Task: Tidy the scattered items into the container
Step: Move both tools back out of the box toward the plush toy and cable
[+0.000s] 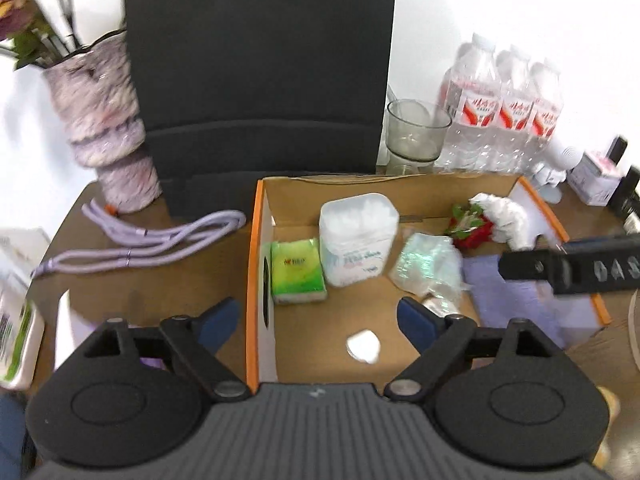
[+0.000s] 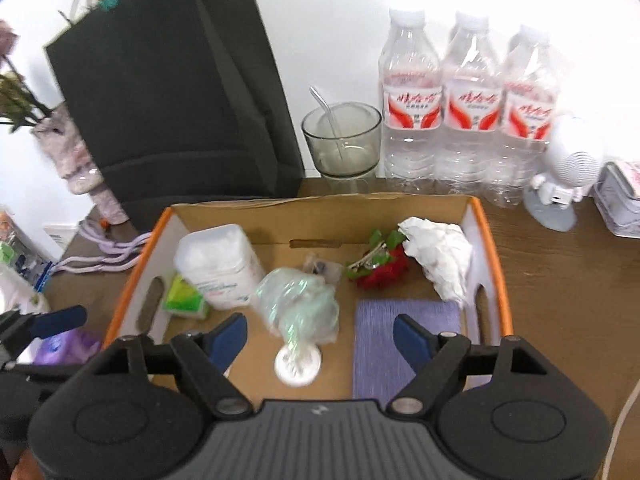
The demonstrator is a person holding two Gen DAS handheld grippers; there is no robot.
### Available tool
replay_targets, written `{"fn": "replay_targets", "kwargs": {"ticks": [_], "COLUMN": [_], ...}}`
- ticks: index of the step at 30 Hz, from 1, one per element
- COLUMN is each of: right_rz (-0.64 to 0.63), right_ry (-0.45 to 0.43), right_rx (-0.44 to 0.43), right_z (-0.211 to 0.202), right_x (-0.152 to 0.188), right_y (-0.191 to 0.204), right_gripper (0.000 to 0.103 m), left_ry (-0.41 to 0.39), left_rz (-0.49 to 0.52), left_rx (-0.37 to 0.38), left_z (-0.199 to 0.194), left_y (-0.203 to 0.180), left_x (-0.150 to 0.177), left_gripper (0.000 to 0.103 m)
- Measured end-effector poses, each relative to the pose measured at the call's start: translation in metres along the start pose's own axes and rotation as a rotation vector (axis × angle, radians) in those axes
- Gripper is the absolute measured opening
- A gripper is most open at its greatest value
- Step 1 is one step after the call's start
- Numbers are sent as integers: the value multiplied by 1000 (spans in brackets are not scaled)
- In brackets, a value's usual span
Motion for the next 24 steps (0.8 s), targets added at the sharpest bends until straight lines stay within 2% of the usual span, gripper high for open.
{"fn": "replay_targets", "kwargs": {"ticks": [2,3,5,6,8,10,15,18,24], "right_rz": [-22,-33,-44,-43,-47,-63,-83,-95,-67], "right_ry": [1,-6,-50,-108,-311,-484,-639,-691,-676], "right_rx": [6,15,32,31,11,29,134,142,110], "right_z": [-22,-33,-59,-75,-115,-148,-185,-203,-217], "right_x": [6,10,18,23,37,60,119,161,253], "right_y": [5,7,10,13,20,27,36,48,73], "right_gripper": [86,87,87,87,87,91,91,91,91], "left_ry": [-27,-68,-238,-333,-524,-610,-738,-737,-703], "left_rz": [-16,-37,-120,-155,-187,-164,-111,-78,-68], "left_rx": [-13,-30,-58,-47,15,53,101,96,96], "left_z": [-20,-30,-67,-85,-122,-146,-190,-202,-217], "left_y": [0,2,7,6,0,-2,-1,-1,12], "left_x": [3,4,9,15,34,56,117,161,251], "left_gripper": [95,99,101,103,103,103,103,103,103]}}
Point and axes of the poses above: each gripper's, at about its wrist camera, not at the fingertips, and z roughly the way its jaws point, y to its left, x to its underside, the point moved 10 cm from there along z, roughly the way its jaws point, and after that the axes turned 12 degrees about -z, right-handed, at the moved point
